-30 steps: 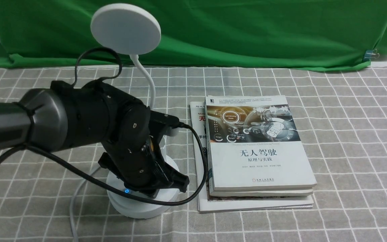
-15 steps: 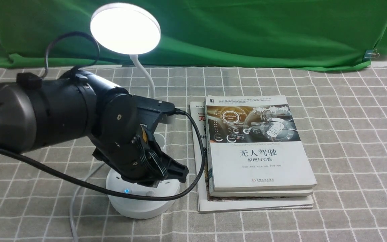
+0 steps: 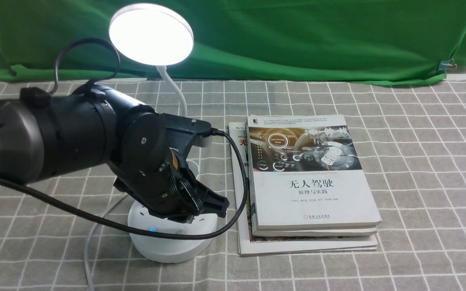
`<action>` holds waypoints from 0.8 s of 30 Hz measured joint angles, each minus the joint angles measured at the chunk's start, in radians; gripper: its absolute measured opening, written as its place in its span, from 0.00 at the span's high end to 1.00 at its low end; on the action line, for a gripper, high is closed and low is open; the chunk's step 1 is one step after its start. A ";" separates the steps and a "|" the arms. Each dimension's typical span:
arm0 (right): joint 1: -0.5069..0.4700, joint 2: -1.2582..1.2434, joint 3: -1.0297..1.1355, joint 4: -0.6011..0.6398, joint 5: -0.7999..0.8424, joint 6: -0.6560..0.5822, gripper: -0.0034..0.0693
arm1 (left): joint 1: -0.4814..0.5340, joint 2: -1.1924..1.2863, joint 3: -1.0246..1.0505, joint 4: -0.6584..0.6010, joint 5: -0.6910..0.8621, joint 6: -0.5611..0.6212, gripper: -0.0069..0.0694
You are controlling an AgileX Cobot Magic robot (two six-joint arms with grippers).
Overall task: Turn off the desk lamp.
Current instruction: Use the left arm to press the button switch on the lamp holder
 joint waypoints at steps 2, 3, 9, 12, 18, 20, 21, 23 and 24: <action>0.000 0.000 0.000 0.000 0.000 0.000 0.90 | 0.000 0.012 0.000 0.000 0.000 0.000 0.91; 0.000 0.000 0.000 0.000 0.000 0.000 0.90 | 0.000 0.021 0.000 0.000 0.000 0.000 0.91; 0.000 0.000 0.000 0.000 0.000 0.000 0.90 | 0.000 0.079 0.000 0.000 0.000 0.000 0.91; 0.000 0.000 0.000 0.000 0.000 0.000 0.90 | 0.000 0.100 -0.005 0.000 0.006 0.000 0.91; 0.000 0.000 0.000 0.000 0.000 0.000 0.90 | 0.000 0.102 -0.011 0.000 0.019 0.001 0.91; 0.000 0.000 0.000 0.000 -0.001 0.000 0.90 | 0.000 0.085 -0.009 0.000 0.038 0.004 0.91; 0.000 0.000 0.000 0.000 -0.001 0.000 0.90 | 0.000 0.075 -0.006 0.000 0.043 0.004 0.91; 0.000 0.000 0.000 0.000 -0.001 0.000 0.90 | 0.000 0.060 -0.003 0.000 0.046 0.004 0.91; 0.000 0.000 0.000 0.000 0.000 0.000 0.90 | 0.000 0.037 0.000 0.000 0.046 0.004 0.91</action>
